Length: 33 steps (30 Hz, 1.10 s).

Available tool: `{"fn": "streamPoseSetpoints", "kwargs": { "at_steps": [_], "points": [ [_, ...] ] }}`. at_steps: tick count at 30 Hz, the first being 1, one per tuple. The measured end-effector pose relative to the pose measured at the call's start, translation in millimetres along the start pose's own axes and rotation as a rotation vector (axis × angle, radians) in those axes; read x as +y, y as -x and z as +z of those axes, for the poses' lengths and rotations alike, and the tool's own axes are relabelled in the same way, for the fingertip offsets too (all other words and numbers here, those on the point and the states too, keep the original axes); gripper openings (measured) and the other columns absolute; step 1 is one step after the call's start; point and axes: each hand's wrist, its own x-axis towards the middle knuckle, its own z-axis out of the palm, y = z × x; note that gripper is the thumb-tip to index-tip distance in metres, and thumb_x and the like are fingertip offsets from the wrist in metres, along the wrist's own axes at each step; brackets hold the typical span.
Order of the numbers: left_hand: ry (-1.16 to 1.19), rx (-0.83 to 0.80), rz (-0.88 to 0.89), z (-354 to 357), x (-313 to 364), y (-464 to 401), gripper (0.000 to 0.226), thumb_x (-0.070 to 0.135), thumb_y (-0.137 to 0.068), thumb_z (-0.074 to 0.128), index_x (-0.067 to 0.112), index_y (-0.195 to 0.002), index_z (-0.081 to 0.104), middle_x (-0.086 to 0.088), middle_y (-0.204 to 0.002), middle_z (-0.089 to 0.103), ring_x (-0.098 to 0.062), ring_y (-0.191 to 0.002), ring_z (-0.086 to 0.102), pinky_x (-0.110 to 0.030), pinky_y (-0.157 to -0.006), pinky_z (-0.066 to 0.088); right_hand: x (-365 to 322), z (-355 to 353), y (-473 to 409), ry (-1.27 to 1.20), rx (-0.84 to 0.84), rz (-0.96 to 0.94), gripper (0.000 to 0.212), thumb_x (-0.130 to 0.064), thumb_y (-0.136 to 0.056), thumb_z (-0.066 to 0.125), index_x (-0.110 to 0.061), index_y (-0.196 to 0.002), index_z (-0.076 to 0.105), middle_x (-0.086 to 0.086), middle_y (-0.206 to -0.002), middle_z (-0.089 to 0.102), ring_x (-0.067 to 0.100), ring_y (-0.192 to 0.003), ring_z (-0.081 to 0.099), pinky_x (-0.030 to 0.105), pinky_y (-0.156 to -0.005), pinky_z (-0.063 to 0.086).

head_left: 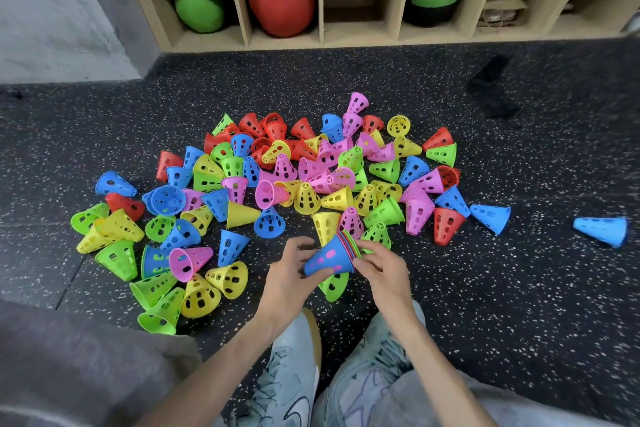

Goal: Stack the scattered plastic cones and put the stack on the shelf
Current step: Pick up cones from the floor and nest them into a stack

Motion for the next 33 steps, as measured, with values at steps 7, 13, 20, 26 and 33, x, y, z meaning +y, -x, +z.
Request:
{"fn": "streamPoseSetpoints", "kwargs": {
  "at_steps": [7, 13, 20, 26, 33],
  "points": [
    [-0.105, -0.056, 0.152, 2, 1, 3, 0.077, 0.038, -0.085, 0.082, 0.058, -0.144, 0.038, 0.023, -0.134, 0.058, 0.001, -0.124, 0.057, -0.028, -0.104, 0.049, -8, 10, -4, 0.128, -0.17, -0.006, 0.035, -0.006, -0.093, 0.067, -0.038, -0.108, 0.07, -0.012, -0.092, 0.077, 0.0, -0.092, 0.07, 0.018, -0.084, 0.051],
    [-0.051, -0.001, 0.109, 9, -11, 7, 0.072, 0.037, -0.085, 0.082, 0.054, -0.144, 0.044, 0.02, -0.135, 0.059, -0.002, -0.126, 0.056, -0.036, -0.107, 0.049, -24, 2, -28, 0.27, -0.398, 0.02, 0.027, -0.015, -0.094, 0.068, -0.039, -0.105, 0.072, -0.022, -0.101, 0.073, -0.01, -0.098, 0.065, 0.012, -0.089, 0.05],
    [0.031, 0.088, 0.03, 31, -27, 13, 0.068, 0.025, -0.087, 0.082, 0.047, -0.14, 0.046, 0.021, -0.131, 0.061, -0.006, -0.12, 0.063, -0.04, -0.104, 0.052, -5, -45, -80, 0.319, -0.123, -0.001, 0.016, -0.022, -0.097, 0.066, -0.031, -0.107, 0.073, -0.019, -0.106, 0.072, -0.004, -0.099, 0.064, 0.018, -0.088, 0.048],
    [0.011, 0.1, -0.028, 39, -36, 6, 0.07, 0.028, -0.088, 0.081, 0.051, -0.141, 0.042, 0.019, -0.132, 0.062, -0.011, -0.12, 0.064, -0.042, -0.103, 0.053, 50, -54, -93, 0.355, 0.068, 0.153, 0.033, -0.026, -0.102, 0.056, -0.023, -0.135, 0.063, -0.006, -0.129, 0.062, 0.013, -0.116, 0.056, 0.036, -0.101, 0.045],
    [-0.02, 0.137, -0.043, 43, -38, 3, 0.069, 0.033, -0.088, 0.081, 0.051, -0.142, 0.042, 0.017, -0.134, 0.062, -0.012, -0.121, 0.063, -0.044, -0.103, 0.053, 77, -23, -83, 0.313, -0.007, 0.161, 0.019, -0.028, -0.106, 0.048, -0.028, -0.1, 0.066, -0.007, -0.105, 0.066, 0.012, -0.101, 0.059, 0.017, -0.075, 0.037]
  ]
}}
